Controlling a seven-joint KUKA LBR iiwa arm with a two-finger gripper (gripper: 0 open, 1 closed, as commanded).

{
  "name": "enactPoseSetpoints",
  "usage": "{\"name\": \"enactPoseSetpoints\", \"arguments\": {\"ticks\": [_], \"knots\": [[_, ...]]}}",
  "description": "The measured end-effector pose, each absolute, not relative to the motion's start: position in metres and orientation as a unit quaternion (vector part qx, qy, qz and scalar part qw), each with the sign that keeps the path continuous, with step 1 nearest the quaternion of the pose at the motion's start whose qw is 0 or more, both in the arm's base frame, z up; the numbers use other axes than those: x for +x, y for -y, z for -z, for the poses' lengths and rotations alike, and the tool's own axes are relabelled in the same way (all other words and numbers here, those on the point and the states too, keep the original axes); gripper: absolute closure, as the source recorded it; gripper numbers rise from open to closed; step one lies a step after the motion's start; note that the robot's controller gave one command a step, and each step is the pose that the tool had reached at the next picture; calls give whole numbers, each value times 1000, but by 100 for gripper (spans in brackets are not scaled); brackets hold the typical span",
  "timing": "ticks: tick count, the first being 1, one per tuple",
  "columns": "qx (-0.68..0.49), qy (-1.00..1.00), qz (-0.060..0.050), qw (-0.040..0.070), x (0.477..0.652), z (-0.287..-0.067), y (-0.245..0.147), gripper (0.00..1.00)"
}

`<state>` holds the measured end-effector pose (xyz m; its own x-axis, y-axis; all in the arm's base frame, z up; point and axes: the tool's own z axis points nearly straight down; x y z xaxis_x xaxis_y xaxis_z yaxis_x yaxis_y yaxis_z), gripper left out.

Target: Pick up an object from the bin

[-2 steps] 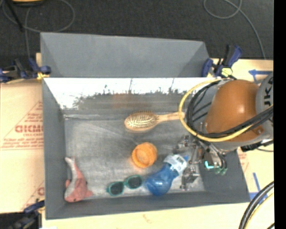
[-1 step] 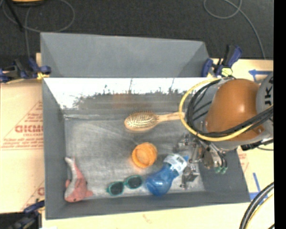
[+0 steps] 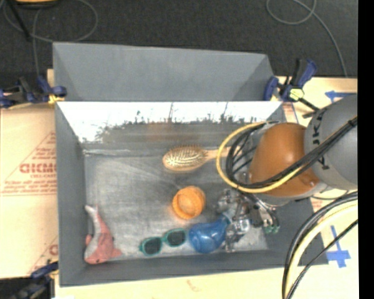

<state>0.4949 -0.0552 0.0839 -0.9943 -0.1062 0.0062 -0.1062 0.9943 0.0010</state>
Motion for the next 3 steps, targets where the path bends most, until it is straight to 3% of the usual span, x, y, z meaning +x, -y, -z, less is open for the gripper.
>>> {"name": "enactPoseSetpoints", "arguments": {"ticks": [1, 2, 3], "knots": [[54, 999, 0, 3, 495, -84, 55, 100], [54, 999, 0, 2, 493, -127, 56, 100], [50, 999, 0, 1, 491, -203, 58, 100]]}}
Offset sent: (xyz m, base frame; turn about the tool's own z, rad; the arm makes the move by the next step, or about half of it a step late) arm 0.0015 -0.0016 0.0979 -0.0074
